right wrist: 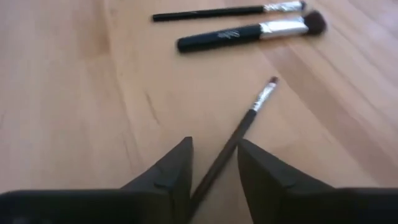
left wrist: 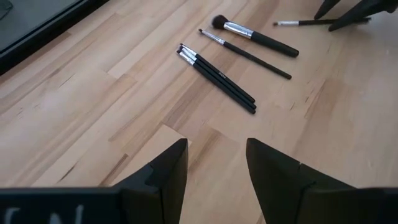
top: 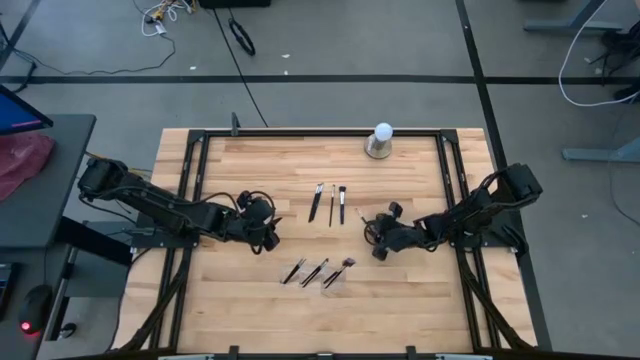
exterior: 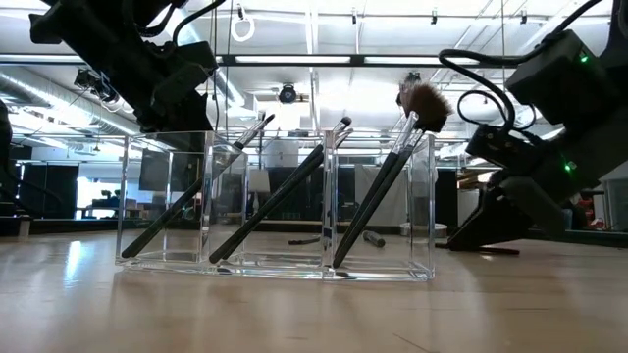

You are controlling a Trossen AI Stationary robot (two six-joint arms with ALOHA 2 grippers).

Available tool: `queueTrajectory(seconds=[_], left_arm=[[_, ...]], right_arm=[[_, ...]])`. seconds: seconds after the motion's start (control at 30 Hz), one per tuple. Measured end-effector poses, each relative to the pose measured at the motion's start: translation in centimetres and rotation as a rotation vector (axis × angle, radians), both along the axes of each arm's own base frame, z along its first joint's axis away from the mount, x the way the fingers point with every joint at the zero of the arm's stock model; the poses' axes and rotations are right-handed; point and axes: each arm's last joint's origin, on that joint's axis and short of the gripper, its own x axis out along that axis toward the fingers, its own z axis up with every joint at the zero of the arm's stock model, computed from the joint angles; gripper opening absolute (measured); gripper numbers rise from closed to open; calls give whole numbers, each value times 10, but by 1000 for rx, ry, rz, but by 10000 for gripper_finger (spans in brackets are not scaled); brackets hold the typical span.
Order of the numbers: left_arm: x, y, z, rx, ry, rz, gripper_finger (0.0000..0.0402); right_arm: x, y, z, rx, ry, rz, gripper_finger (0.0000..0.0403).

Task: Put items in baskets/containers
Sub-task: Put the black eyeshadow brush into the transparent organizer

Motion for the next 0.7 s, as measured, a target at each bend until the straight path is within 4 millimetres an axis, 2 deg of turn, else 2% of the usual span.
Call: queueTrajectory(seconds=[0.1,0.23,0.53,0.7], left_arm=[[0,0,0,0,0,0,172],[0,0,0,0,0,0,172],[0,0,0,2,1,1,172],[0,0,0,9,2,1,172]], right_arm=[[1,-1,1,-47,21,60,123],[2,-2,1,-44,8,25,123],[6,-13,1,11,-31,-46,185],[15,-21,-3,-10,-60,22,170]])
